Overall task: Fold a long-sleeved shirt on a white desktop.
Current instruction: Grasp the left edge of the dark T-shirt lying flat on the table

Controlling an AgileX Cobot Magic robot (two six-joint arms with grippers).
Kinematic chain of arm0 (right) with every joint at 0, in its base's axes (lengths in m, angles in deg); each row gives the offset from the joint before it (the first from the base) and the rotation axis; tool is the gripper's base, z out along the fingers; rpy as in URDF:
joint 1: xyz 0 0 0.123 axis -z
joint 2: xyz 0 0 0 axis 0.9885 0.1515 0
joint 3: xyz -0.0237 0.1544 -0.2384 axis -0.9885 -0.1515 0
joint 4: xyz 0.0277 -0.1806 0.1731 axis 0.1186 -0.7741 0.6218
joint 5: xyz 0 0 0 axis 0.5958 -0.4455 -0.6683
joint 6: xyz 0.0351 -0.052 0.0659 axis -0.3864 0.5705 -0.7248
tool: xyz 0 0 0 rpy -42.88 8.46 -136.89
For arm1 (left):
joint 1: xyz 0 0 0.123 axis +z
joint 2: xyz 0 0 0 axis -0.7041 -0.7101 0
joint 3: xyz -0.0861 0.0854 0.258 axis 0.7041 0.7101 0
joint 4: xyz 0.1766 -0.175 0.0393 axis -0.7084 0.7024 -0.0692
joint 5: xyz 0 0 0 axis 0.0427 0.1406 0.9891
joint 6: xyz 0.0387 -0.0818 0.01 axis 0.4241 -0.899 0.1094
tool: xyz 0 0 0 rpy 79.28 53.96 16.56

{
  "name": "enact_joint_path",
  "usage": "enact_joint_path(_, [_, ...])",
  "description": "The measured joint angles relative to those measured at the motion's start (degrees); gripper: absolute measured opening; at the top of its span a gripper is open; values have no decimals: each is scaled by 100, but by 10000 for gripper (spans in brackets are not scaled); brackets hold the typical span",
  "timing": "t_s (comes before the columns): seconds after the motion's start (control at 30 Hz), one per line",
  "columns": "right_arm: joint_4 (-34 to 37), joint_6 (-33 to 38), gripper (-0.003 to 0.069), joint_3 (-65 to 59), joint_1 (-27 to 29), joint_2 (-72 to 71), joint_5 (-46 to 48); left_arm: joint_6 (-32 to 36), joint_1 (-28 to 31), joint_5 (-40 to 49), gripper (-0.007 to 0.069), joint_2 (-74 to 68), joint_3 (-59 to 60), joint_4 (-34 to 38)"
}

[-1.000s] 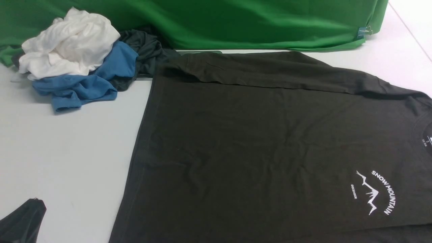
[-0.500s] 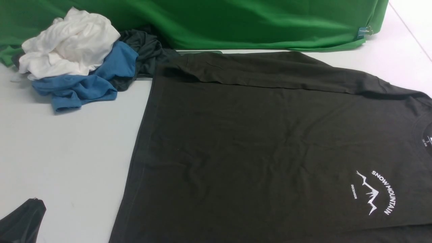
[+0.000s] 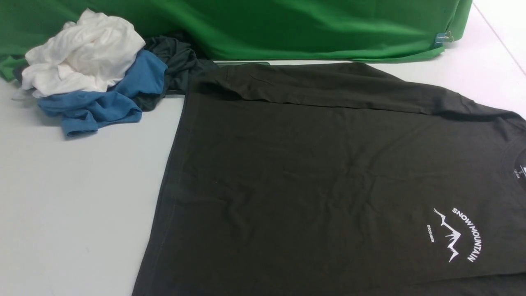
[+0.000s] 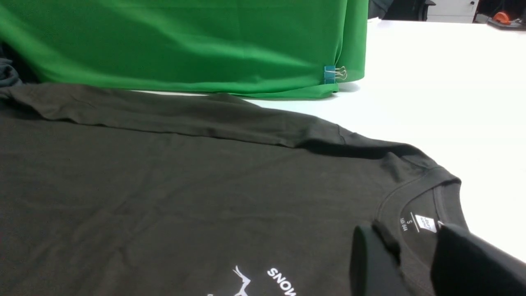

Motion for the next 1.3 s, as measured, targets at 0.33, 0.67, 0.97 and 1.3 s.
enact_joint_path(0.33, [0,0,242,0,0,0,0,2039,-149,3833,22,-1891,-2477,-434])
enact_joint_path(0.67, [7,-13,242,0,0,0,-35,3023,-1174,5673,22,-4532,-3869,-525])
enact_joint_path(0.97, [999,-2195,242,0,0,0,-1695,3120,-2353,6420,22,-4799,-3894,-1065])
enact_joint_path(1.3, [1058,-1243,64,2058,-1645,1056,894,3084,-3013,6691,22,-5528,-3901,-1266])
